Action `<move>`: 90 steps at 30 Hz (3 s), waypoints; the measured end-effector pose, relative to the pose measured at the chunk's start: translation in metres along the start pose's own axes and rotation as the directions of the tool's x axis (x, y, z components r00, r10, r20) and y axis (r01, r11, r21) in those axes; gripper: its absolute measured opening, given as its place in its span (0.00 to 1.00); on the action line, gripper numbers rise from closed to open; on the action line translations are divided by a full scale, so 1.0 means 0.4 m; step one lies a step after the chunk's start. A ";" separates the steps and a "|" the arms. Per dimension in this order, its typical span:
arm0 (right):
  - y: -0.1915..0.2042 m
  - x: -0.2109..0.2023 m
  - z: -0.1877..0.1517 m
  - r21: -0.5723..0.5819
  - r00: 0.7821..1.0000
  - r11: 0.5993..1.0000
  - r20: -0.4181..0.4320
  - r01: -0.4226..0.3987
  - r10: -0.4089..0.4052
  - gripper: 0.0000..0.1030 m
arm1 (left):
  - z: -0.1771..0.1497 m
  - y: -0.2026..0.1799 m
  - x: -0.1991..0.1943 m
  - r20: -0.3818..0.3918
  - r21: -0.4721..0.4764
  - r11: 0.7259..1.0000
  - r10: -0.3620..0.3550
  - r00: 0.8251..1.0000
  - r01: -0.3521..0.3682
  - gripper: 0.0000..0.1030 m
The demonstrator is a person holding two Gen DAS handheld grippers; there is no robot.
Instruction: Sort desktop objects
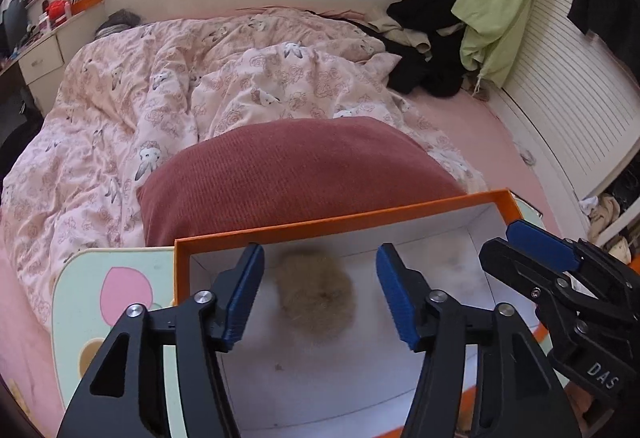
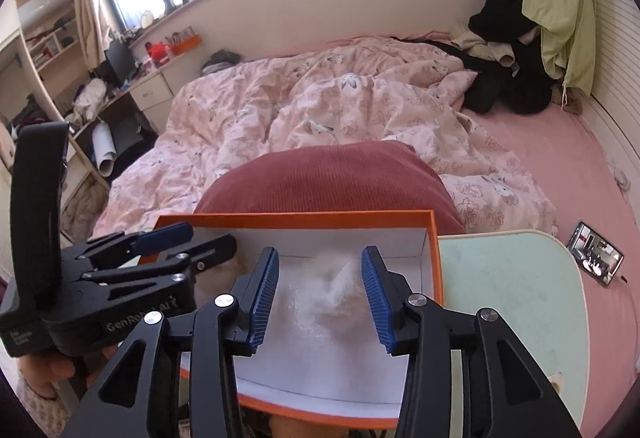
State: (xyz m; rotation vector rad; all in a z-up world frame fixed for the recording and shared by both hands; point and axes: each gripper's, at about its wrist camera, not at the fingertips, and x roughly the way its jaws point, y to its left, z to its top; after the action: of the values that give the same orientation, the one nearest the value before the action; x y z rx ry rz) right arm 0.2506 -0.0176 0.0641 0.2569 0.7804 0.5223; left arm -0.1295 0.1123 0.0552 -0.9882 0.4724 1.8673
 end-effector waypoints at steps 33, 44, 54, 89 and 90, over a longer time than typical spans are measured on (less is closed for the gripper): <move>-0.020 -0.198 -0.546 -0.161 0.978 0.965 -0.001 0.208 -0.211 1.00 | -0.527 -0.031 -0.185 0.068 0.094 0.990 0.103 0.992 -0.109 1.00; -0.019 -0.197 -0.551 -0.162 0.978 0.964 0.009 0.209 -0.210 1.00 | -0.531 -0.026 -0.189 0.080 0.101 0.989 0.095 0.992 -0.103 1.00; -0.019 -0.197 -0.551 -0.151 0.974 0.963 0.007 0.223 -0.224 1.00 | -0.536 -0.028 -0.190 0.082 0.122 0.988 0.079 0.993 -0.089 1.00; -0.018 -0.196 -0.552 -0.117 0.964 0.957 0.013 0.265 -0.265 1.00 | -0.540 -0.026 -0.193 0.083 0.129 0.988 0.074 0.994 -0.084 1.00; -0.019 -0.196 -0.552 -0.116 0.964 0.957 0.013 0.266 -0.266 1.00 | -0.540 -0.026 -0.193 0.084 0.129 0.988 0.074 0.994 -0.084 1.00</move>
State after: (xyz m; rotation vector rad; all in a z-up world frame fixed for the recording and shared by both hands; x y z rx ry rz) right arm 0.0466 -0.0593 -0.0438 0.0407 0.7702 0.3114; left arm -0.0087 -0.0710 -0.0122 -0.8153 0.5879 1.9115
